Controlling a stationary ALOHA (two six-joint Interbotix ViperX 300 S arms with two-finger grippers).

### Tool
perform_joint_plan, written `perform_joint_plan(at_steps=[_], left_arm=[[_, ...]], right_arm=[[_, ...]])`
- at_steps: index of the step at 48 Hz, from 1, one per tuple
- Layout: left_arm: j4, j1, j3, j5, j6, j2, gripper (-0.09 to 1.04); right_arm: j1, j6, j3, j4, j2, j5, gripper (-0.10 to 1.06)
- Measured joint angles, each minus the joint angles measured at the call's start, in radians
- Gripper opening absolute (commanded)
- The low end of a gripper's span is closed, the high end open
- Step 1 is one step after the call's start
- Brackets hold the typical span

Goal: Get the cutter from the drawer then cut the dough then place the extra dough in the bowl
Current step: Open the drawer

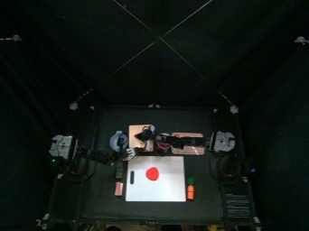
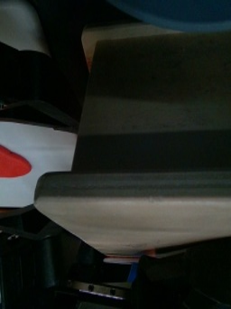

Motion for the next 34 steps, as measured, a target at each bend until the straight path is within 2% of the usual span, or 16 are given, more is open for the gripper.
perform_joint_plan(at_steps=[28,34], left_arm=[[0.005,0.011,0.003,-0.002,-0.002,0.000,0.83],[0.005,0.011,0.005,0.000,0.000,0.000,0.76]], right_arm=[[0.002,0.002,-0.003,0.003,0.000,-0.002,0.03],[0.002,0.005,-0.003,0.005,0.000,-0.002,0.03]])
